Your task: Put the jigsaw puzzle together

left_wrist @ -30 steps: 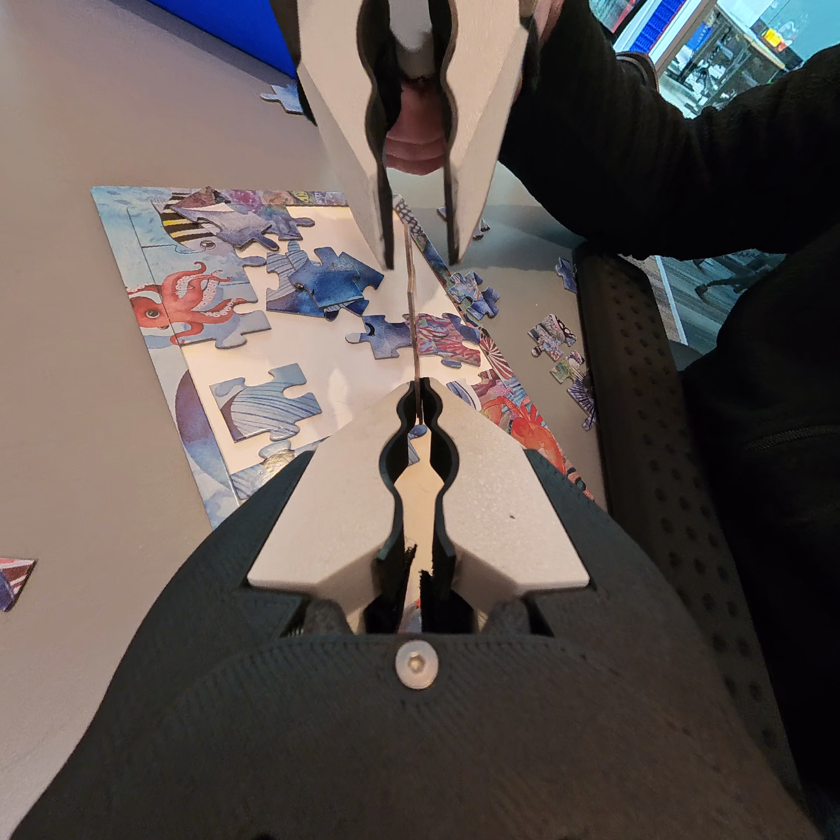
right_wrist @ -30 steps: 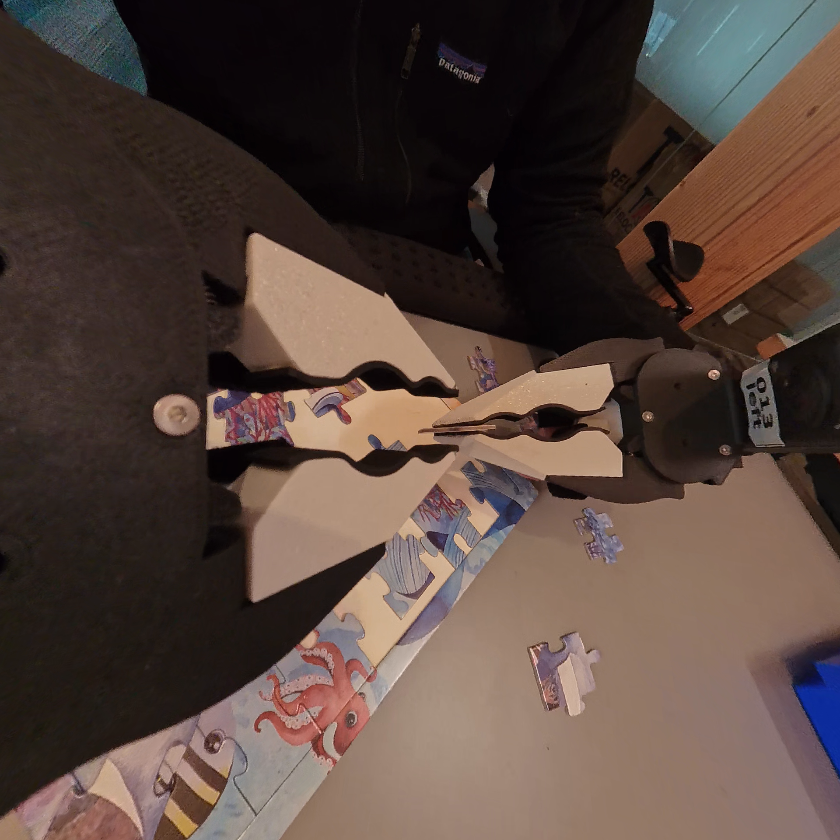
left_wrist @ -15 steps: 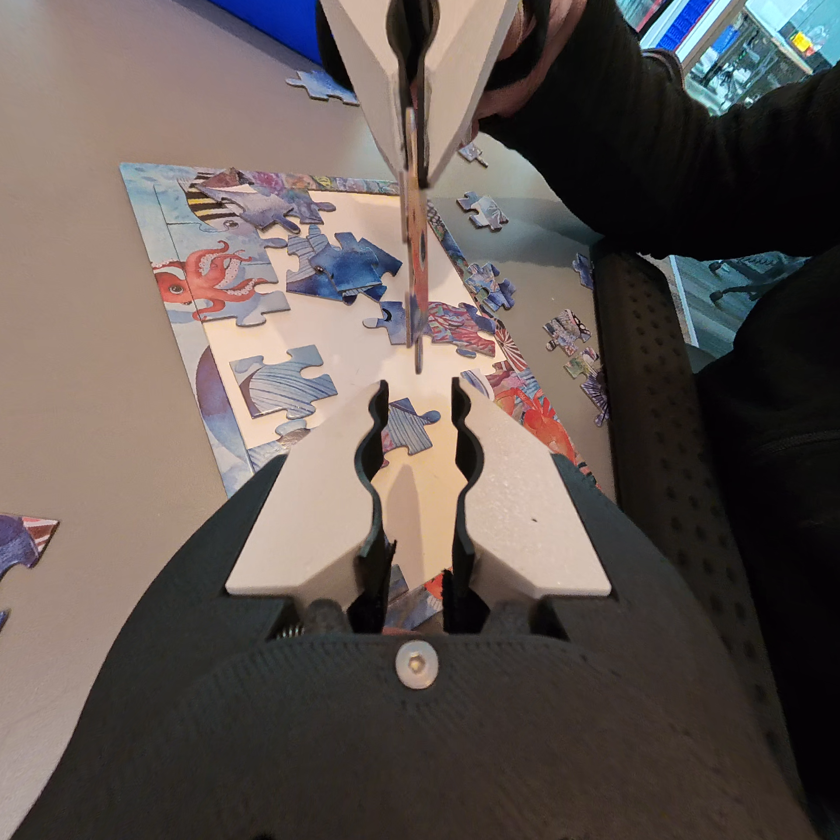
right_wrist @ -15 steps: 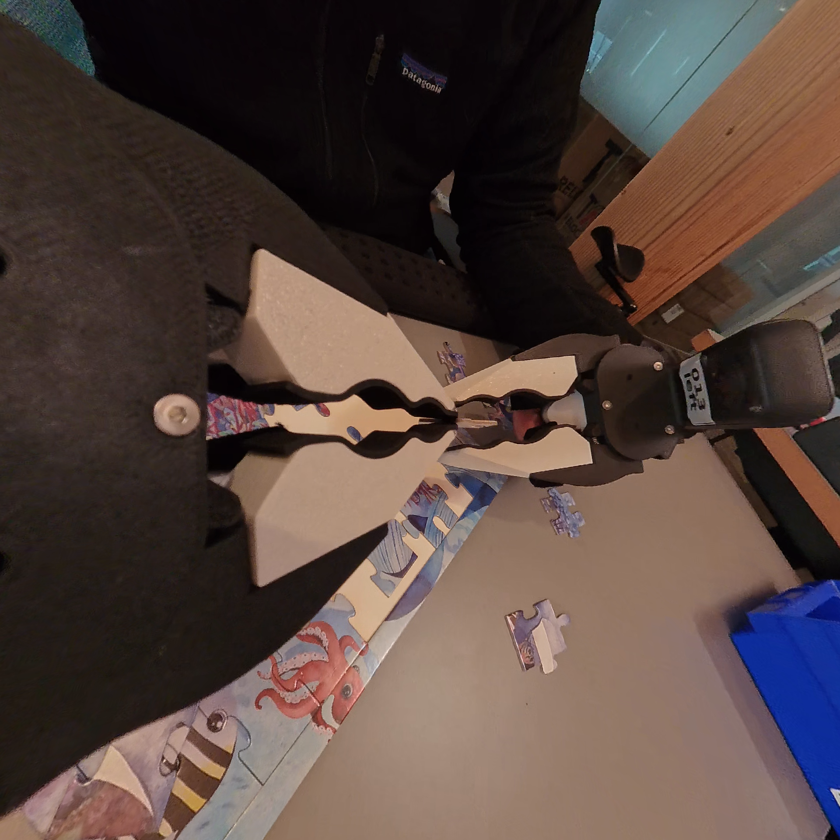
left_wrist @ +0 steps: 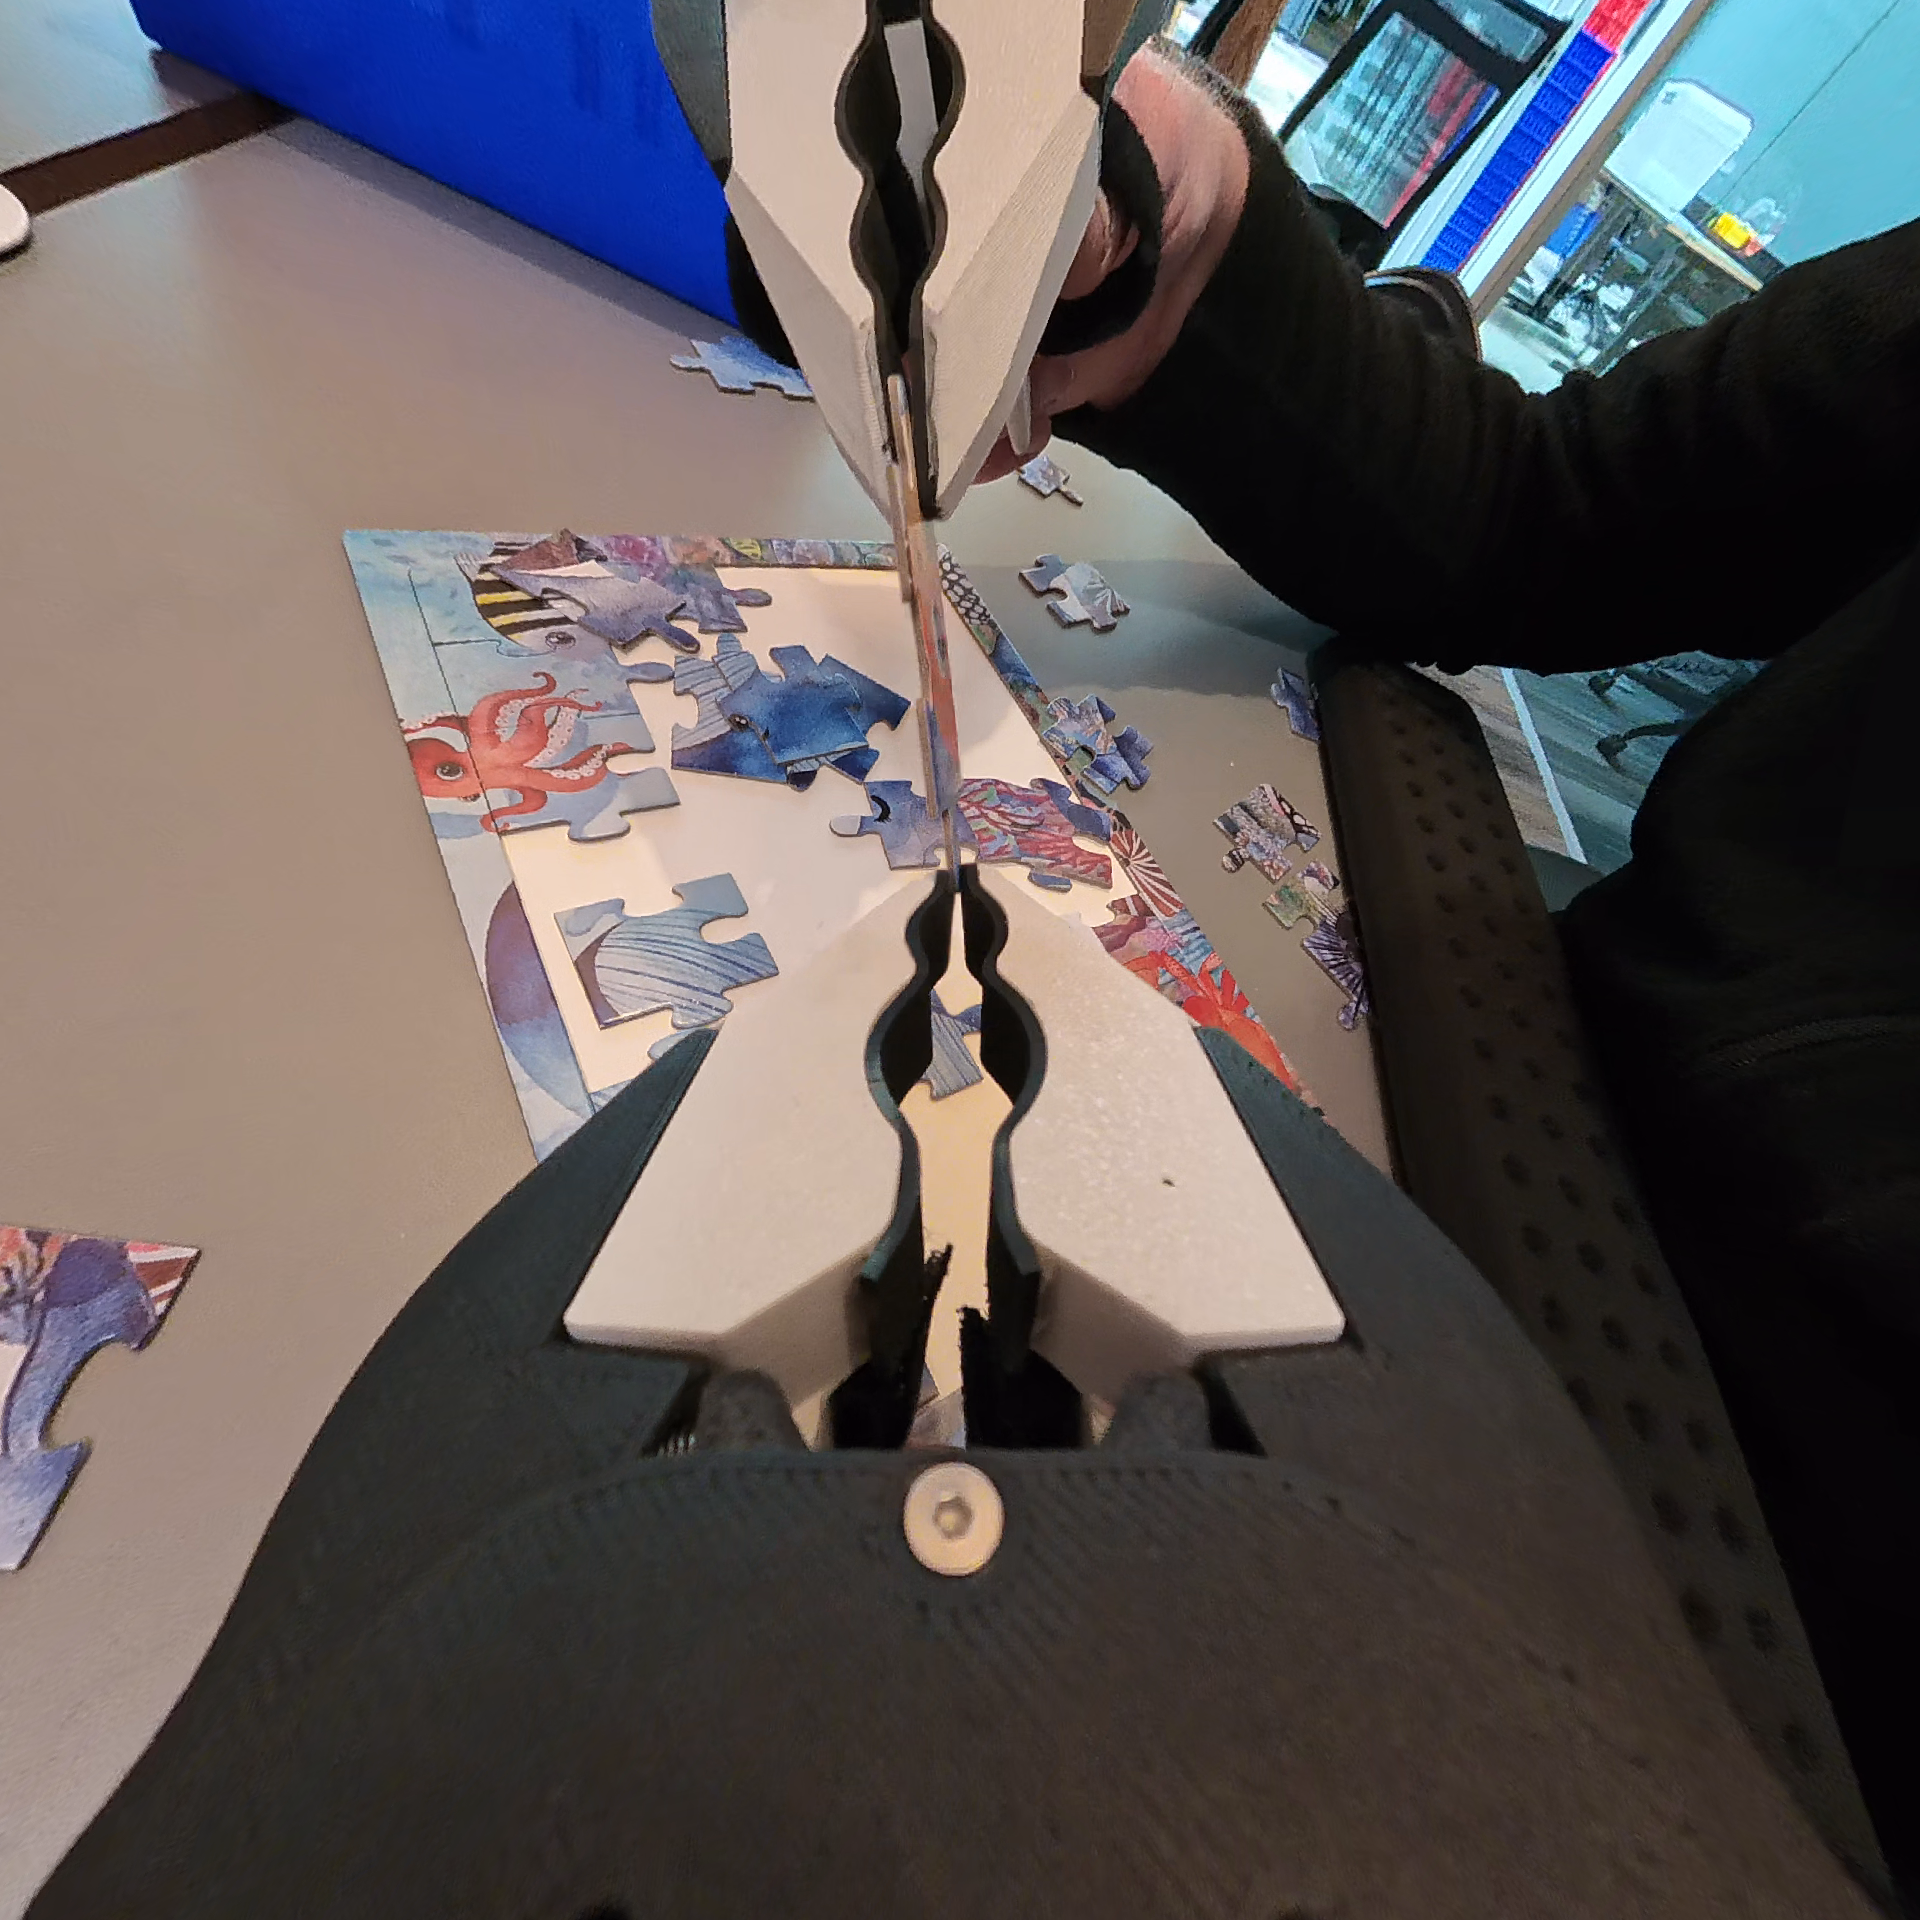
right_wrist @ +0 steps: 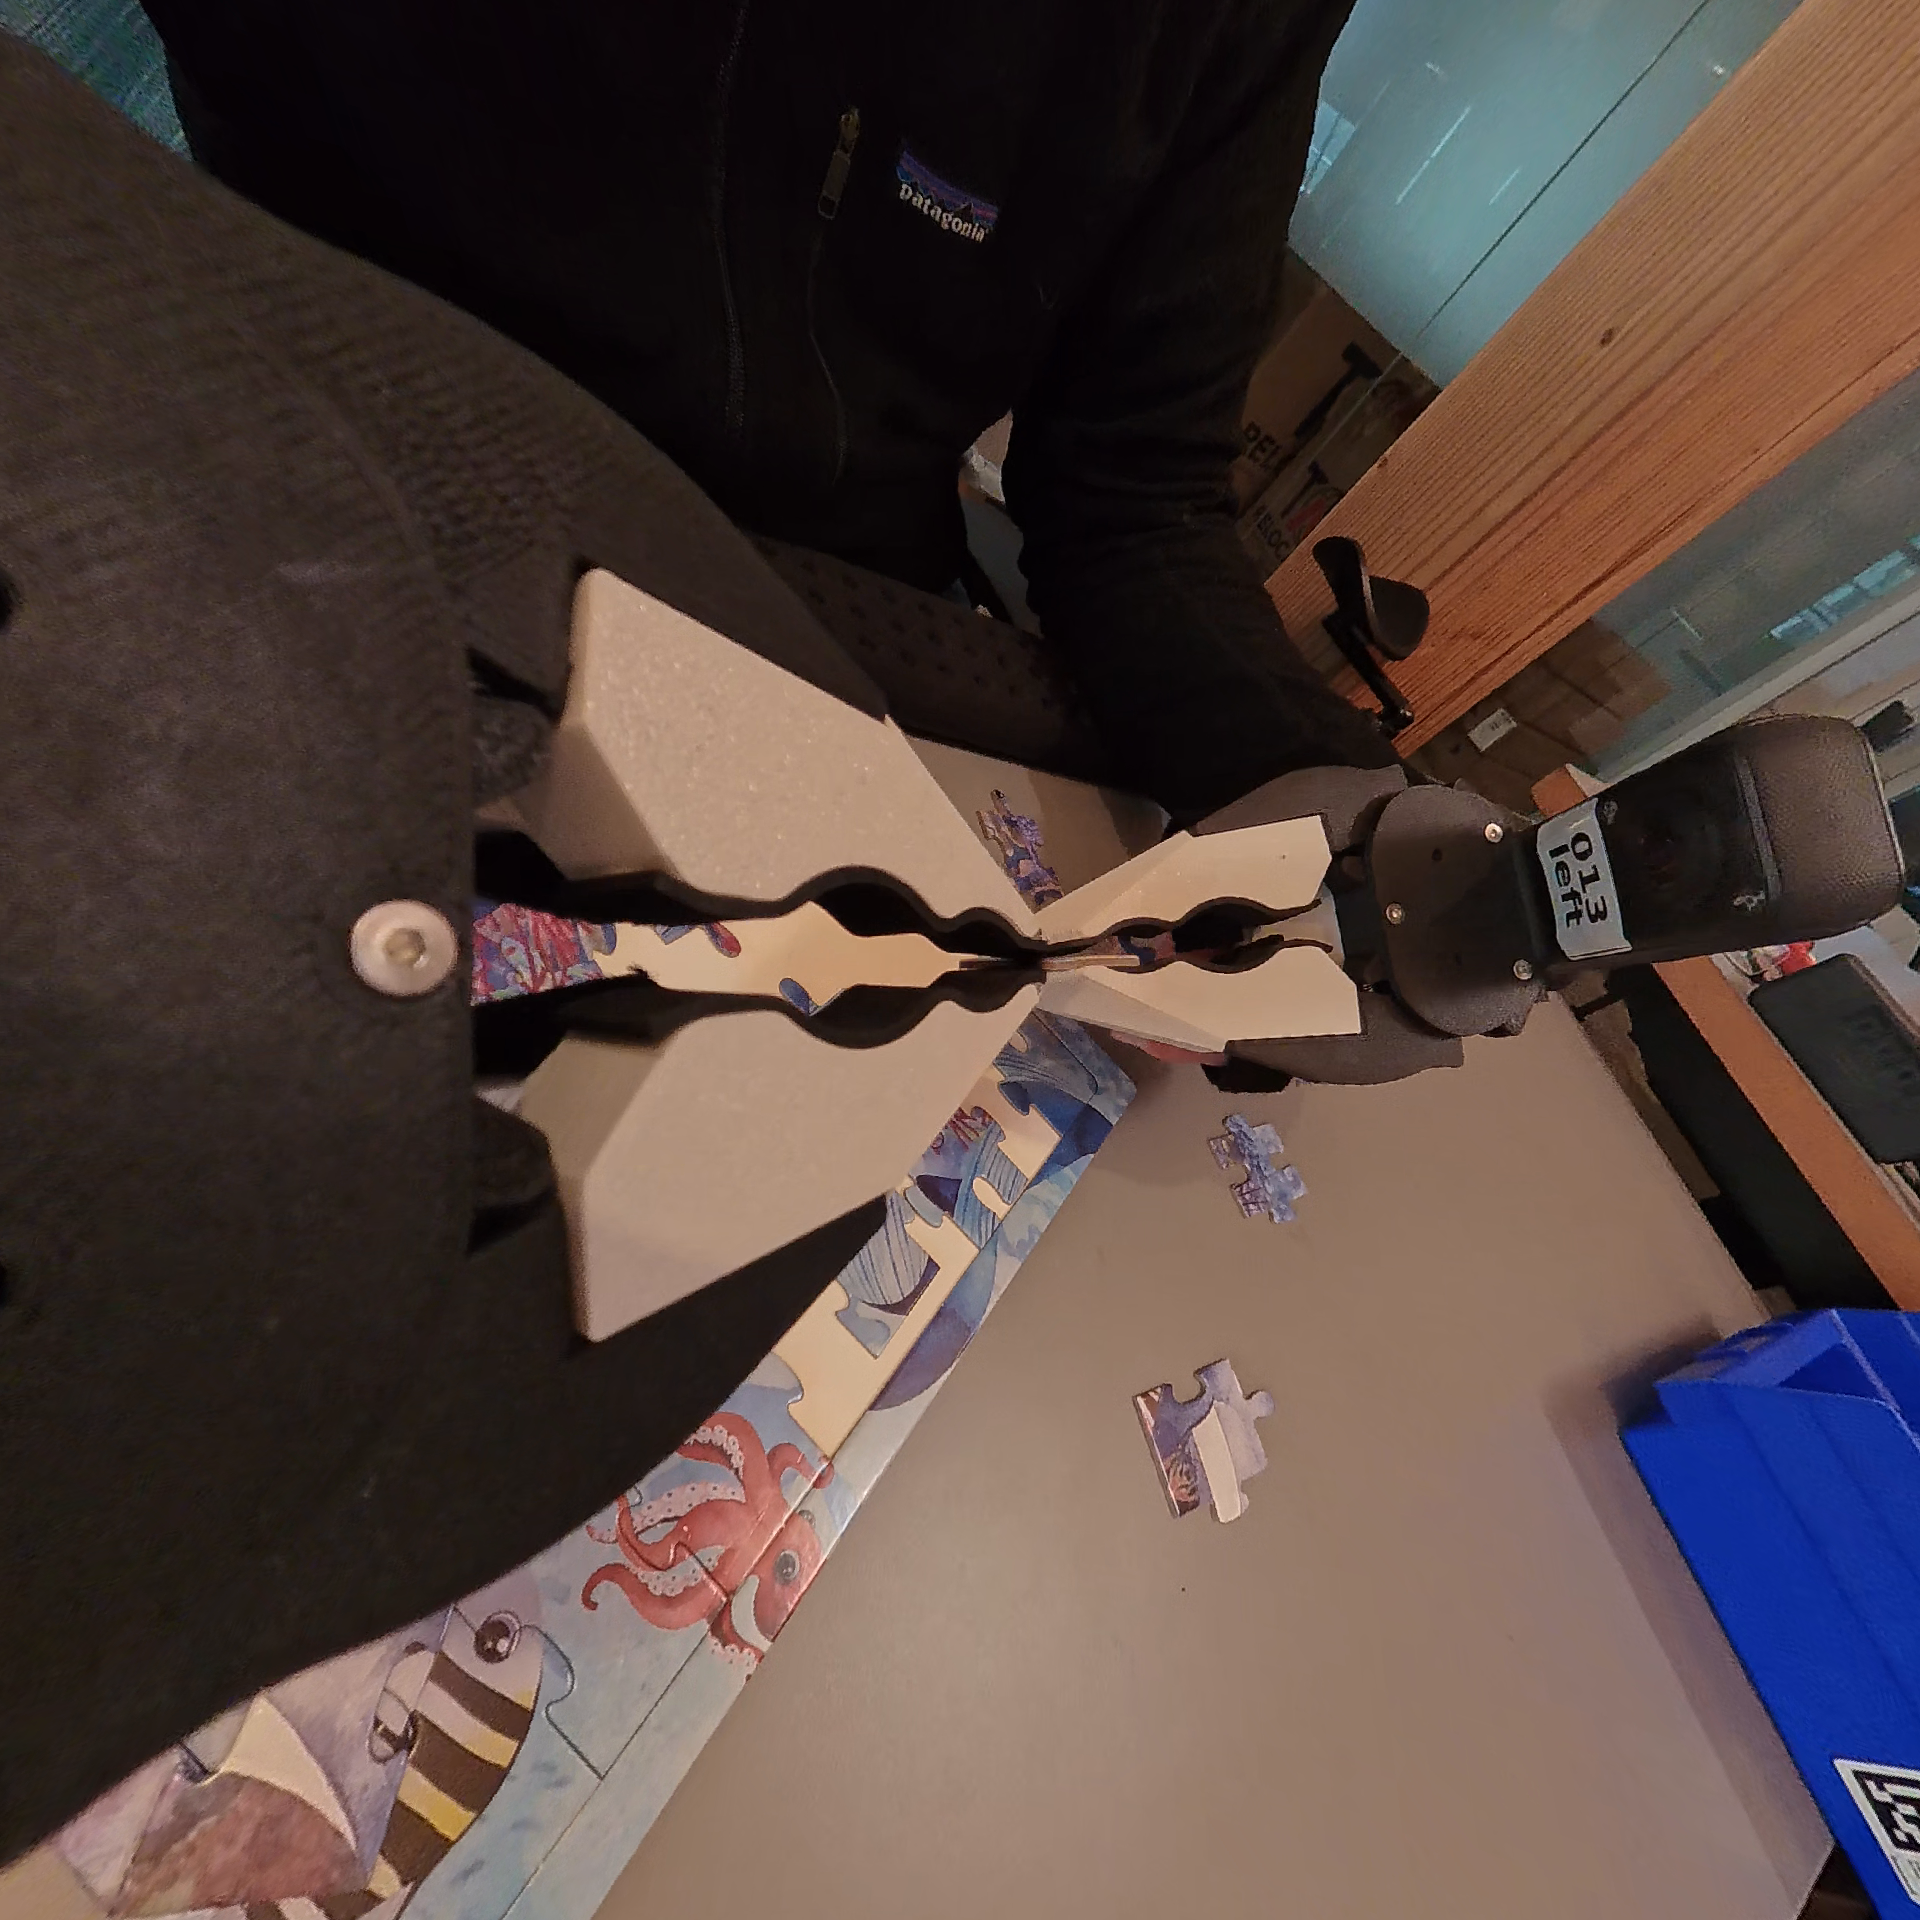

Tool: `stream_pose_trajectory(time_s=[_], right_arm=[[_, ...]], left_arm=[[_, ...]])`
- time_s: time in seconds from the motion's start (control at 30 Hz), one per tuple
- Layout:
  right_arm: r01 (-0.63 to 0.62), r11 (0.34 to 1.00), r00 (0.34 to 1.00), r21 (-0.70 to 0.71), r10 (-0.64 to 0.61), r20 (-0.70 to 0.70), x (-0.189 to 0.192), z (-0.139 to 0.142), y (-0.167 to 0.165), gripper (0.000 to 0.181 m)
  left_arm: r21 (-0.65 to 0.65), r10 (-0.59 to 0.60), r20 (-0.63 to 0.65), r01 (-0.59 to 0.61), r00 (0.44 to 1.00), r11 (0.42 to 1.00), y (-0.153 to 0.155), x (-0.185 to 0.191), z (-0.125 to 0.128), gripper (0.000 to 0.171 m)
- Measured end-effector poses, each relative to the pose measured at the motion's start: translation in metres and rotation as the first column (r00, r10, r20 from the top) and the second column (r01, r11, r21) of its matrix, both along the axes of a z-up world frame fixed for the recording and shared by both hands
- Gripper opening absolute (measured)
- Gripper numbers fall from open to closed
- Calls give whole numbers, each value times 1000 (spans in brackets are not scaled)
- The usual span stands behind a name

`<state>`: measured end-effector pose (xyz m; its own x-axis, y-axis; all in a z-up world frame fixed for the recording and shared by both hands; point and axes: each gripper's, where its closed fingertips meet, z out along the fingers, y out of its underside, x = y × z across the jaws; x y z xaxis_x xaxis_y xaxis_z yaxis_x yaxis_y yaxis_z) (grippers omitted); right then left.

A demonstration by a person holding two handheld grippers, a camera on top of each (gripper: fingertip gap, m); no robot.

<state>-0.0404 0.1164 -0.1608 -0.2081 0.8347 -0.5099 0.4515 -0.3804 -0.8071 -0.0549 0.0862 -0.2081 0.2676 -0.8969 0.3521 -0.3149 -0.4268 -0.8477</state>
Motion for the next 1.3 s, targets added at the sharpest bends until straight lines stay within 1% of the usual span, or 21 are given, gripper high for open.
stream_pose_trajectory(time_s=[0.13,0.33,0.43,0.7,0.97,1.17,1.3], right_arm=[[-5,1000,1000,-7,5,-5,1,1,0,0],[-50,999,998,1,50,39,5,-5,-8,0],[-60,998,997,1,60,58,7,-8,-9,0],[-82,997,990,-6,82,112,6,-20,-14,0],[-108,994,982,-5,107,156,1,-34,-22,0],[-149,989,970,-12,149,192,-8,-49,-36,0],[-156,988,969,-17,156,194,-10,-51,-39,0]], left_arm=[[13,17,22,-18,1000,1000,3,-6,7,0],[22,21,42,-22,999,1000,3,-10,12,0],[22,28,72,-29,997,999,5,-11,17,0],[33,74,145,-80,987,996,14,-14,31,1],[47,106,190,-117,976,992,21,-13,40,0],[45,104,193,-114,976,992,21,-8,40,0],[43,105,192,-116,976,992,21,-7,39,0]])
